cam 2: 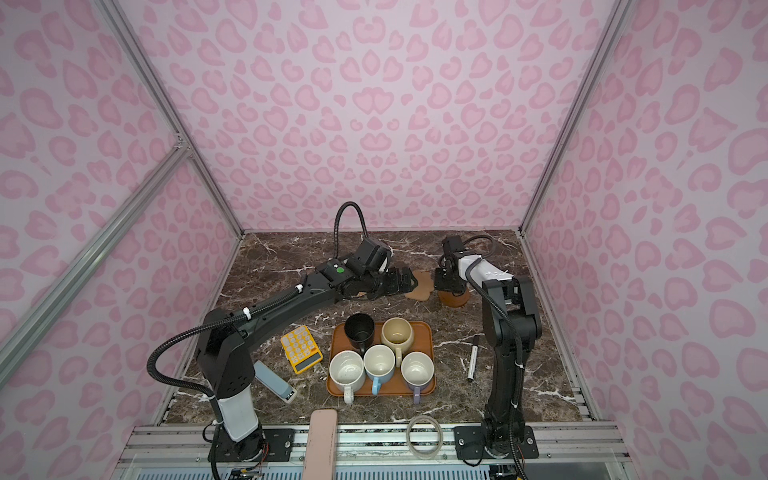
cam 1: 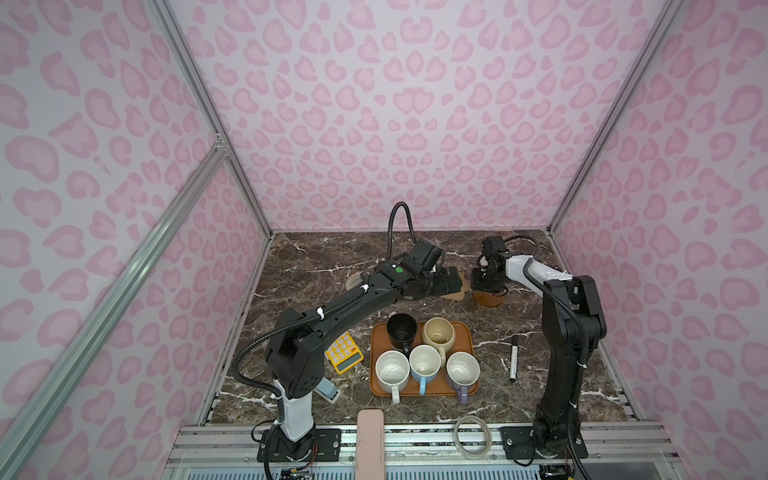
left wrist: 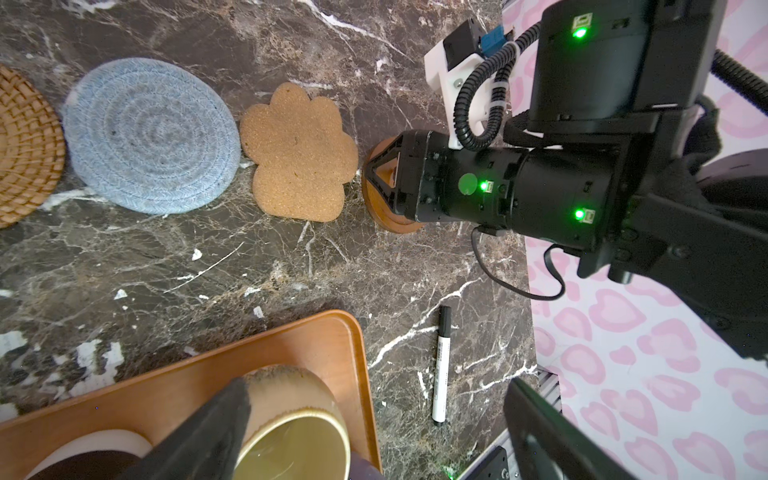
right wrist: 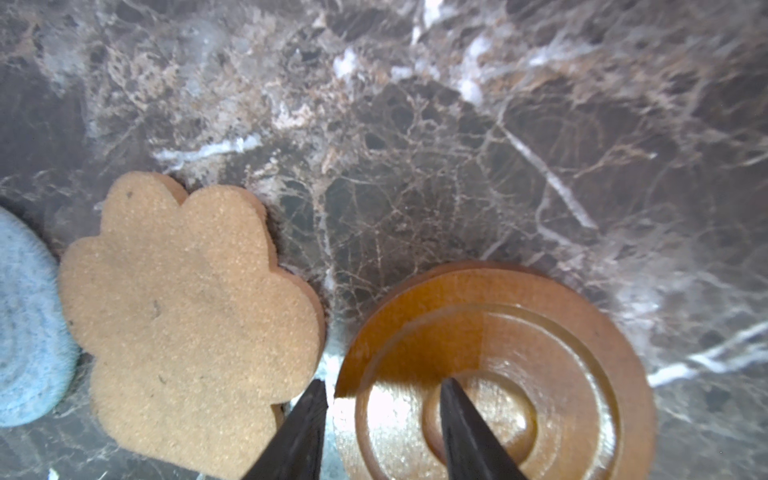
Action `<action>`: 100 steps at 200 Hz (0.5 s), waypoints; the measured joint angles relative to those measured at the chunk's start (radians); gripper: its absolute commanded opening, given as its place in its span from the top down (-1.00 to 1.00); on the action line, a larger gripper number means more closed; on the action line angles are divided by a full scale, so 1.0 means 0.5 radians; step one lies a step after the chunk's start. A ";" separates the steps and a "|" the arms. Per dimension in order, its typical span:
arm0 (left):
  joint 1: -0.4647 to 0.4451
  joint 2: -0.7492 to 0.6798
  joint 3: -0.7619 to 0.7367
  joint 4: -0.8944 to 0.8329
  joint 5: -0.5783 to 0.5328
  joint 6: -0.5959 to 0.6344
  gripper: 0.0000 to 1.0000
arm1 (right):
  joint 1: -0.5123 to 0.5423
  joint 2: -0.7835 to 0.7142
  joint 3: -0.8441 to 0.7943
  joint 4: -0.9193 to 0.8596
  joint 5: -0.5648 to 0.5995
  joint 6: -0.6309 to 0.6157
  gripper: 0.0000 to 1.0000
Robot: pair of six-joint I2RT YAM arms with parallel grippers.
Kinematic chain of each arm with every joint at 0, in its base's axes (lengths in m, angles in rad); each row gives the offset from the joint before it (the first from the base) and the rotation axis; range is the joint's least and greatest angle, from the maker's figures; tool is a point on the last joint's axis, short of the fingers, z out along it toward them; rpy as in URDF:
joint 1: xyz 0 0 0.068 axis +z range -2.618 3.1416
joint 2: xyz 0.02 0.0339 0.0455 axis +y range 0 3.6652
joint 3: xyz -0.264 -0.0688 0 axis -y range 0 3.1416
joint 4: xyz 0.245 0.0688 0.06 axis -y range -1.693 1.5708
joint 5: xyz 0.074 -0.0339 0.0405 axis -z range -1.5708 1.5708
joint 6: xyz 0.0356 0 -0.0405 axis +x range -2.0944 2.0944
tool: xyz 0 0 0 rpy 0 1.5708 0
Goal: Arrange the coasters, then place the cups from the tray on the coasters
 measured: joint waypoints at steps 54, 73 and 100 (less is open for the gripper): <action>0.001 -0.035 -0.047 0.004 -0.026 -0.015 -0.95 | -0.025 0.014 0.000 0.008 -0.068 0.002 0.03; 0.001 -0.037 -0.063 0.004 -0.032 -0.018 -0.95 | -0.025 0.024 0.012 0.005 -0.076 0.003 0.03; 0.001 -0.039 -0.069 0.004 -0.032 -0.018 -0.95 | -0.023 0.034 0.023 0.018 -0.082 0.005 0.04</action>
